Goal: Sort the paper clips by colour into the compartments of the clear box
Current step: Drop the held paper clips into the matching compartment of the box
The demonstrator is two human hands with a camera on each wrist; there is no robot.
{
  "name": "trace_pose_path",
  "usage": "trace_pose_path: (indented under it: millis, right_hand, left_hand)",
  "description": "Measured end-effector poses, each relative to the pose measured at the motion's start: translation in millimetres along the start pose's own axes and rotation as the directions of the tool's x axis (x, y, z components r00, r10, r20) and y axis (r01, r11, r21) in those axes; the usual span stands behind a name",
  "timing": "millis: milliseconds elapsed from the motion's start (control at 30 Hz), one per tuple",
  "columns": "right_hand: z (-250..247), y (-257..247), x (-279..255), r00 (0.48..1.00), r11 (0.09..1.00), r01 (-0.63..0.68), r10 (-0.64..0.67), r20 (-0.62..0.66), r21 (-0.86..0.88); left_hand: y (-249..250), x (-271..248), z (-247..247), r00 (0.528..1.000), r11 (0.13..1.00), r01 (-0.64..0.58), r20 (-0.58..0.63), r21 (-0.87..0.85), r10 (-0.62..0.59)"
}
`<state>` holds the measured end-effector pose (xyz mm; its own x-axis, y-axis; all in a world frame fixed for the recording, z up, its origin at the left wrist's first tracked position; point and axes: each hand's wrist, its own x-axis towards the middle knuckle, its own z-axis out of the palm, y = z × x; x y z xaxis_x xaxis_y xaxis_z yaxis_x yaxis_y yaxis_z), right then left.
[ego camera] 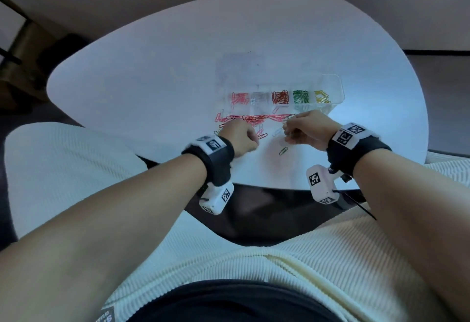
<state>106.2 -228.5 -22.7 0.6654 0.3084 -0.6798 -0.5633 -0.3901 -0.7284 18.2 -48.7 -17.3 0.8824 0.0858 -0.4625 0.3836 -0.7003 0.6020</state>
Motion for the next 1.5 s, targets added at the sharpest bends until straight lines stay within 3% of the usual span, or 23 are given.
trace_pose_path:
  millis: [133, 200, 233, 300, 367, 833, 900, 1000, 1100, 1167, 1333, 1433, 1500]
  right_hand:
    - [2, 2, -6, 0.997, 0.992, -0.042, 0.048, 0.053, -0.121]
    - [6, 2, -7, 0.997, 0.95, -0.001, 0.026, 0.077, -0.313]
    - [7, 1, -8, 0.995, 0.875, 0.048, 0.0, 0.099, -0.481]
    - [10, 3, -7, 0.989, 0.607, 0.144, -0.057, 0.138, -0.782]
    - [10, 8, -8, 0.986, 0.425, 0.164, -0.095, 0.136, -0.89]
    - [24, 14, -18, 0.997, 0.34, 0.07, -0.047, 0.057, -0.938]
    - [23, 10, -18, 0.996, 0.376, 0.085, -0.03, 0.079, -0.923]
    - [20, 0, -17, 0.997, 0.618, 0.063, -0.006, 0.076, -0.784]
    - [17, -6, -20, 0.998, 0.88, -0.003, 0.03, 0.05, -0.474]
    - [15, -6, -22, 0.997, 0.963, -0.036, 0.053, 0.057, -0.267]
    - [10, -15, -26, 0.991, 0.98, -0.059, 0.034, 0.133, 0.189]
    - [5, -32, -33, 0.988, 0.913, -0.018, -0.046, 0.146, 0.407]
    - [-1, -45, -35, 0.994, 0.923, 0.032, -0.07, 0.085, 0.383]
  left_hand:
    - [-28, 6, -32, 0.984, 0.961, 0.156, -0.047, -0.227, -0.171]
    - [-40, 6, -42, 0.965, 0.944, 0.202, -0.112, -0.262, -0.237]
    - [-43, 5, -46, 0.951, 0.946, 0.228, -0.155, -0.229, -0.267]
    - [-46, 4, -49, 0.922, 0.948, 0.304, -0.221, -0.097, -0.318]
    - [-44, 1, -48, 0.909, 0.934, 0.357, -0.236, 0.013, -0.344]
    - [-49, -4, -21, 0.947, 0.908, 0.3, -0.203, 0.291, -0.248]
    - [-49, -2, -20, 0.948, 0.908, 0.298, -0.2, 0.294, -0.247]
    - [-45, -4, -20, 0.95, 0.908, 0.3, -0.173, 0.293, -0.258]
    - [-42, -7, -19, 0.948, 0.9, 0.314, -0.149, 0.301, -0.281]
    - [-40, -10, -19, 0.949, 0.898, 0.315, -0.129, 0.307, -0.289]
    - [-26, -14, -19, 0.974, 0.946, 0.227, -0.072, 0.232, -0.216]
    - [-3, -14, -21, 0.993, 0.993, 0.11, -0.04, -0.035, -0.112]
    - [19, -12, -27, 0.995, 0.977, 0.082, -0.039, -0.195, -0.091]
